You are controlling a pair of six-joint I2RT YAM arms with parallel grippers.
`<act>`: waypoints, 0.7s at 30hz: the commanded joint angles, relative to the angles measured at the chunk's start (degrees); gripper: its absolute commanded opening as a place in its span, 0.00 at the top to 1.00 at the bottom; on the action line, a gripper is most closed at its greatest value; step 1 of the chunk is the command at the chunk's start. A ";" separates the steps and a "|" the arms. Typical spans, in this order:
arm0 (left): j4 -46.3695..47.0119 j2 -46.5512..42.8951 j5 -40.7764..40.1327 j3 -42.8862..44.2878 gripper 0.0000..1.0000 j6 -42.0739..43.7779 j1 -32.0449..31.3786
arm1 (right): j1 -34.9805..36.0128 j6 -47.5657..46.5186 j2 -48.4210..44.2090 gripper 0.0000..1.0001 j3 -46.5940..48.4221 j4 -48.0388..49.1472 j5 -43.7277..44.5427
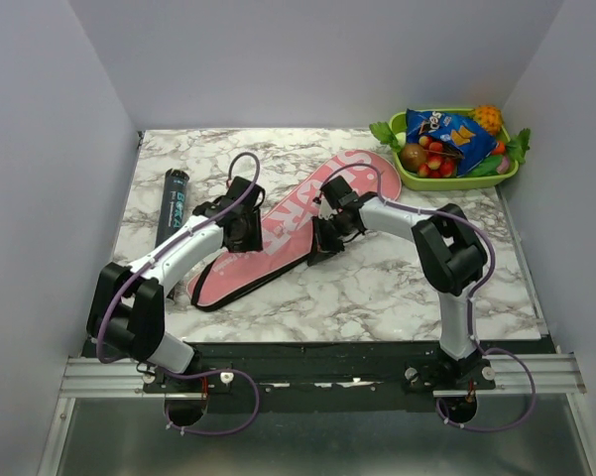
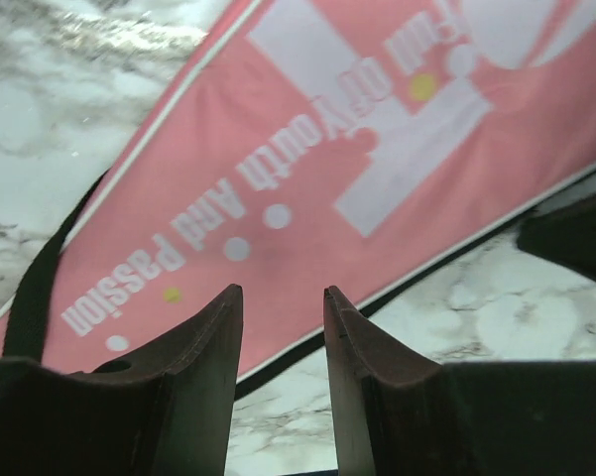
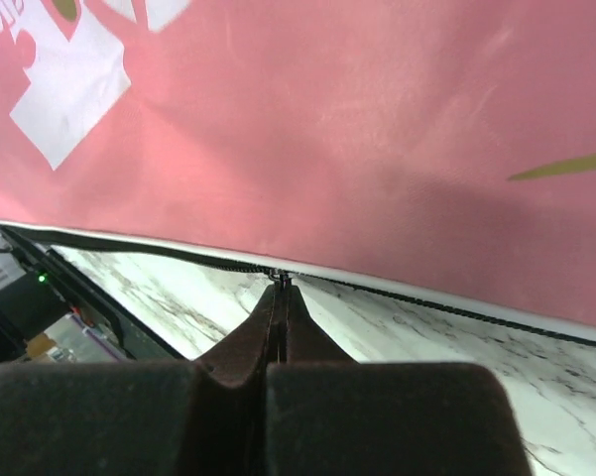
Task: Pack up the badminton gear
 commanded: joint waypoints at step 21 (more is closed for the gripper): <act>6.56 11.71 -0.84 -9.75 0.62 -2.55 7.69 | -0.91 -10.75 18.00 0.99 31.26 -20.52 10.80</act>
